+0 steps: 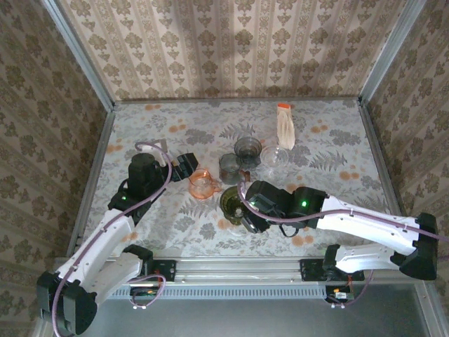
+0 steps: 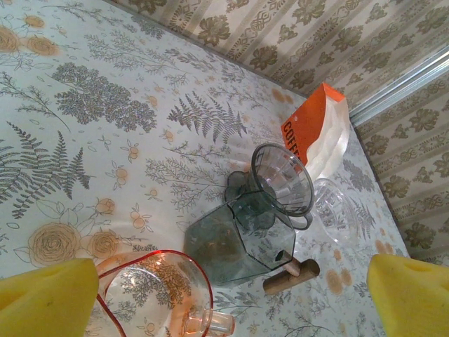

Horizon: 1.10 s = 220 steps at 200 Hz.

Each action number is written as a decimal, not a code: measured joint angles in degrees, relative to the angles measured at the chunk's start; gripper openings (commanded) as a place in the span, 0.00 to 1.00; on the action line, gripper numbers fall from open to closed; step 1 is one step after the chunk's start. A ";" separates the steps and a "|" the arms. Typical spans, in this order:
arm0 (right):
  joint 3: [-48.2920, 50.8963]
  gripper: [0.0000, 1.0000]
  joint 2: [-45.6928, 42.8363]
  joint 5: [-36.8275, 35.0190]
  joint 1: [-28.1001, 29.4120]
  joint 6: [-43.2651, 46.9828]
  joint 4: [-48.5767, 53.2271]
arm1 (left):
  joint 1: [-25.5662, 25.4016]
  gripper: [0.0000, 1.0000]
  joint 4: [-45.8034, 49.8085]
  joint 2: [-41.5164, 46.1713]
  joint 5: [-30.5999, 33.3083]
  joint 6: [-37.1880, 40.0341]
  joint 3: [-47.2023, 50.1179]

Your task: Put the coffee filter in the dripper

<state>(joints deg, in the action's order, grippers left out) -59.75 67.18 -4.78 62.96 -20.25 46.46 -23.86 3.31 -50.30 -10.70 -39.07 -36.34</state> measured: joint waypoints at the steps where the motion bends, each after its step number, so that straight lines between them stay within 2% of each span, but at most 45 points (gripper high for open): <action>1: 0.00 0.44 0.02 -0.02 0.00 0.00 0.00 | 0.00 1.00 0.00 0.00 0.00 0.00 0.00; 11: 0.00 0.48 0.07 -0.11 0.00 -0.11 0.00 | 0.00 1.00 0.00 0.00 0.00 0.00 0.00; 34: 0.00 0.66 0.07 -0.87 0.00 -0.94 0.04 | 0.07 1.00 0.02 0.00 -0.02 0.00 0.00; 49: 0.02 0.74 0.00 -1.25 0.00 -1.33 0.04 | 0.28 1.00 0.02 0.00 -0.02 0.00 0.00; 54: 0.02 0.79 -0.07 -1.42 0.00 -1.31 0.02 | 0.33 1.00 0.02 0.00 -0.02 0.00 0.00; 64: 0.02 0.83 -0.33 -1.88 0.00 -1.57 0.02 | 0.35 1.00 0.02 0.00 0.00 0.00 0.00; 168: 0.13 0.87 -10.25 -13.05 0.00 -2.12 -1.07 | 0.81 1.00 0.15 0.94 0.00 0.09 -0.07; 220: 0.13 0.84 -7.96 -13.81 -0.33 -2.32 -2.58 | 0.81 1.00 0.11 0.98 -0.07 0.09 -0.07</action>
<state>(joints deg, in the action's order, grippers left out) -59.61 59.22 -18.59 62.63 -22.57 43.88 -23.05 3.42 -49.32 -10.76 -38.98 -36.40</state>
